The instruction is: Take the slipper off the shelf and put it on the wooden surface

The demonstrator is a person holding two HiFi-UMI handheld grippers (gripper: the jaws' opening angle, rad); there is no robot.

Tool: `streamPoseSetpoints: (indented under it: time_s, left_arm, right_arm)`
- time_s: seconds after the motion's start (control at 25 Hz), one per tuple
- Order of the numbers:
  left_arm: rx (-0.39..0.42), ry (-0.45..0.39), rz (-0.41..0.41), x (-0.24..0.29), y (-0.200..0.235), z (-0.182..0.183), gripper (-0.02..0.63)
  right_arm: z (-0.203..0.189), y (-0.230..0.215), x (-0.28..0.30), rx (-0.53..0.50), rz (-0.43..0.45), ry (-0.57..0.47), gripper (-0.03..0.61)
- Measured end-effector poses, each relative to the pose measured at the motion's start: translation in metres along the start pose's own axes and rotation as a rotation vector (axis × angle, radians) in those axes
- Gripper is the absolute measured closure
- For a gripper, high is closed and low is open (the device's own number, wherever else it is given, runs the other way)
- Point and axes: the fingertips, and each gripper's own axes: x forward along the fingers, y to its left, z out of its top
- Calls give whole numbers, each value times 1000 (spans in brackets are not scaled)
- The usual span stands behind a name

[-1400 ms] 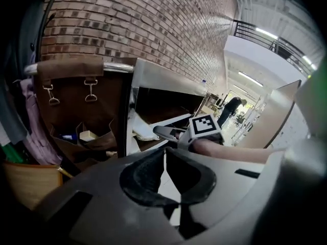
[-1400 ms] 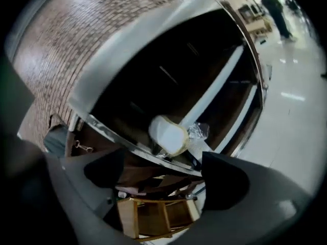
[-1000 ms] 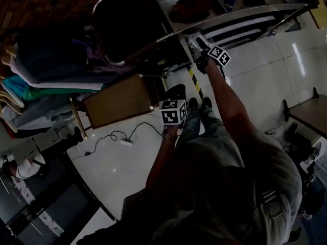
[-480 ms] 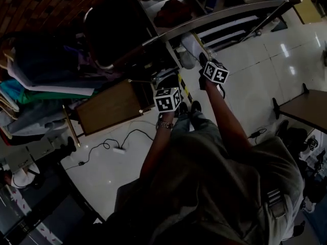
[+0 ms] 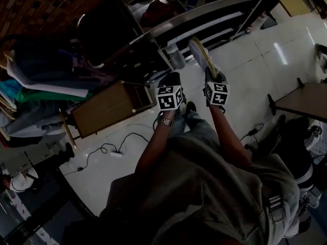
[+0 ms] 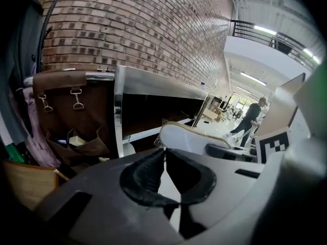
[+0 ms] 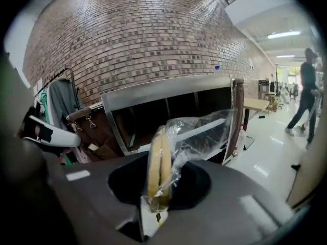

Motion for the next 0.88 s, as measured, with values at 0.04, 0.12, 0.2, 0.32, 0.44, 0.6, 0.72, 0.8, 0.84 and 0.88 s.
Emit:
streamPoseSetpoints:
  time_s: [0.04,0.12,0.2,0.32,0.44,0.6,0.72,0.8,0.84,0.88]
  left_arm:
    - [0,5,10,-5,2,-7,597]
    - [-7,16,38,-21,13,-21,597]
    - [-20,13,69,-40,30,-29,597]
    - [-50,-23,121,-74,65,-35,597]
    - [-96,-55,185,-119,110,-53,597]
    - [-140,-76,258,-191,179,-98,597]
    - [-145,-87,259,-257,237,-141,597]
    - [-147,-104,250,-309,277,-172,597]
    - [-144,-106,256,-337,297,-188,597]
    - [-133,-99,271,-366,319,-205,598]
  right_arm:
    - [-3,1,-4,-7,0,1,515]
    - [-13,10,-13,2,12,13,515]
    - [-22,29,-23,24,44,23,515]
    - [-36,72,-33,8,120,41,515]
    - [-56,137,-35,-34,205,65,515]
    - [-85,251,-40,-119,310,73,515]
    - [-124,345,-55,-136,334,63,515]
    - [-156,407,-66,-130,322,64,515]
    - [-172,438,-73,-126,317,73,515]
    - [-187,469,-82,-121,319,89,515]
